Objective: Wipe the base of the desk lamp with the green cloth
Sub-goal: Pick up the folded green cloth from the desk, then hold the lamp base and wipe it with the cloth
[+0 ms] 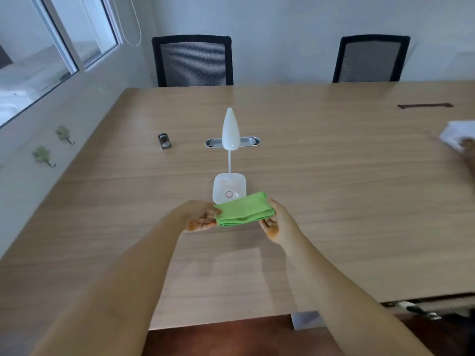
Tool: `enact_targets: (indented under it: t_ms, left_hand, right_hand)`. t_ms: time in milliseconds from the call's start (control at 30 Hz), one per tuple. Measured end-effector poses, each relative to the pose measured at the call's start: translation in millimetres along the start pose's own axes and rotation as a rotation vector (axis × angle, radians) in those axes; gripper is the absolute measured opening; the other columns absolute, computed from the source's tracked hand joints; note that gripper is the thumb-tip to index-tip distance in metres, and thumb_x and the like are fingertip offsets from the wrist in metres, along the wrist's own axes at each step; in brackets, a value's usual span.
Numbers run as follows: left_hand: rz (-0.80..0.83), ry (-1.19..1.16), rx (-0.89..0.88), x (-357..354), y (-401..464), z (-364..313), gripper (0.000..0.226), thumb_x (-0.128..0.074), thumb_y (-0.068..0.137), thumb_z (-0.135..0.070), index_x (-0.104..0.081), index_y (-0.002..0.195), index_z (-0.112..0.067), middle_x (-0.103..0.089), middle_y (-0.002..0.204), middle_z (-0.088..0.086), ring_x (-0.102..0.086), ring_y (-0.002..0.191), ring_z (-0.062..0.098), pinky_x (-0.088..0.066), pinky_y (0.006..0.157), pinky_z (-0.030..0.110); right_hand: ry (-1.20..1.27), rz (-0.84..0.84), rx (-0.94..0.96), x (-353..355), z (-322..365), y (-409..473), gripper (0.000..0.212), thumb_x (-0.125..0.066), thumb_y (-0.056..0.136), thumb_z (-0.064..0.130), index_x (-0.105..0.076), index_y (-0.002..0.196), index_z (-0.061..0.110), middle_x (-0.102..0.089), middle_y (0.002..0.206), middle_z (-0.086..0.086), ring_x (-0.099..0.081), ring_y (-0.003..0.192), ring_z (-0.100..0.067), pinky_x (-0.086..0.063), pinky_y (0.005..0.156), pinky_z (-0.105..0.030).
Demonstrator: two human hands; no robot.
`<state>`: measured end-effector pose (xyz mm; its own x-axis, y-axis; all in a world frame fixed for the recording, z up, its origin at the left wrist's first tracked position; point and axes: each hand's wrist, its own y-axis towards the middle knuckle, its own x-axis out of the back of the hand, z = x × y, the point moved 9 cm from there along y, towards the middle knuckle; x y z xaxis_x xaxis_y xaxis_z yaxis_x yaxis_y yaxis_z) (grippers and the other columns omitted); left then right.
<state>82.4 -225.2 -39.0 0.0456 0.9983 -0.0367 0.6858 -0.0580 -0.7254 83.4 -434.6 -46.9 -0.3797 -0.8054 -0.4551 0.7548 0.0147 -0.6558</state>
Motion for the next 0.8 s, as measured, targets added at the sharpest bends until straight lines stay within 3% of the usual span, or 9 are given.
enact_targets:
  t_ms: [167,267,333,433,500,567,667,733,800]
  left_hand:
    - [0.040,-0.137,0.014,-28,7,11,0.007,-0.064,0.082,-0.001,-0.063,0.088,-0.006,-0.074,0.058,0.003,-0.071,0.055,0.012,-0.057,0.046,0.018]
    - [0.050,-0.184,0.008,-40,10,19,0.002,-0.062,0.085,-0.002,-0.063,0.086,-0.004,-0.074,0.056,0.004,-0.071,0.052,0.012,-0.058,0.046,0.019]
    - [0.078,-0.188,0.017,-46,10,24,0.003,-0.062,0.086,-0.004,-0.063,0.088,-0.004,-0.075,0.060,0.004,-0.072,0.055,0.012,-0.059,0.048,0.019]
    - [0.079,-0.113,0.033,-39,14,28,0.009,-0.059,0.088,-0.008,-0.065,0.092,-0.004,-0.076,0.071,0.006,-0.073,0.064,0.015,-0.061,0.056,0.022]
    - [-0.016,0.067,-0.039,-13,21,16,0.011,-0.060,0.087,-0.011,-0.066,0.094,-0.005,-0.073,0.085,0.012,-0.070,0.067,0.015,-0.060,0.063,0.024]
    - [-0.179,0.313,-0.190,23,28,-7,0.017,-0.073,0.077,-0.020,-0.066,0.090,-0.011,-0.068,0.090,0.011,-0.068,0.065,0.014,-0.057,0.067,0.026]
    - [-0.448,0.744,-0.330,63,35,-38,0.063,-0.080,0.065,-0.043,-0.056,0.119,-0.022,-0.063,0.110,0.000,-0.062,0.098,0.018,-0.047,0.091,0.031]
    - [-0.441,0.896,-0.402,64,47,-46,0.087,-0.078,0.063,-0.051,-0.040,0.137,-0.027,-0.049,0.139,0.001,-0.047,0.127,0.020,-0.036,0.109,0.035]
    - [-0.376,1.012,-0.439,57,62,-47,0.097,-0.074,0.063,-0.058,-0.027,0.144,-0.030,-0.031,0.153,-0.001,-0.028,0.142,0.019,-0.025,0.117,0.037]
  right_hand:
    - [0.166,0.160,0.009,-8,-10,-2,0.016,-0.060,0.086,0.033,-0.062,0.093,0.019,-0.066,0.086,-0.004,-0.060,0.086,-0.018,-0.048,0.082,-0.028]
    - [0.027,0.192,-0.031,-15,-24,0,0.017,-0.051,0.091,0.028,-0.053,0.106,0.022,-0.060,0.088,0.000,-0.053,0.067,-0.012,-0.043,0.089,-0.031]
    - [-0.064,0.160,-0.001,-18,-21,2,0.019,-0.041,0.095,0.015,-0.048,0.109,0.025,-0.058,0.084,-0.001,-0.055,0.052,-0.010,-0.047,0.071,-0.029]
    - [-0.136,0.108,0.118,-19,1,8,0.036,-0.030,0.089,-0.006,-0.054,0.097,0.019,-0.062,0.088,-0.008,-0.063,0.073,-0.023,-0.053,0.071,-0.038]
    - [-0.294,0.003,0.251,-13,28,15,0.038,-0.029,0.084,-0.008,-0.054,0.095,0.018,-0.060,0.094,-0.012,-0.061,0.086,-0.029,-0.053,0.083,-0.047]
    - [-0.525,-0.132,0.416,-8,63,19,0.031,-0.034,0.083,-0.004,-0.054,0.093,0.018,-0.058,0.092,-0.012,-0.058,0.088,-0.028,-0.052,0.083,-0.044]
    - [-0.918,-0.213,0.641,-20,100,19,0.033,-0.041,0.081,0.002,-0.060,0.103,0.017,-0.063,0.092,-0.009,-0.059,0.090,-0.030,-0.044,0.075,-0.032]
    - [-1.162,-0.234,0.790,-39,110,20,0.045,-0.042,0.081,0.002,-0.060,0.117,0.021,-0.069,0.103,-0.010,-0.060,0.095,-0.033,-0.047,0.077,-0.033]
    - [-1.406,-0.217,0.965,-65,109,20,0.051,-0.043,0.081,-0.001,-0.058,0.123,0.023,-0.070,0.113,-0.009,-0.061,0.099,-0.036,-0.051,0.083,-0.038]
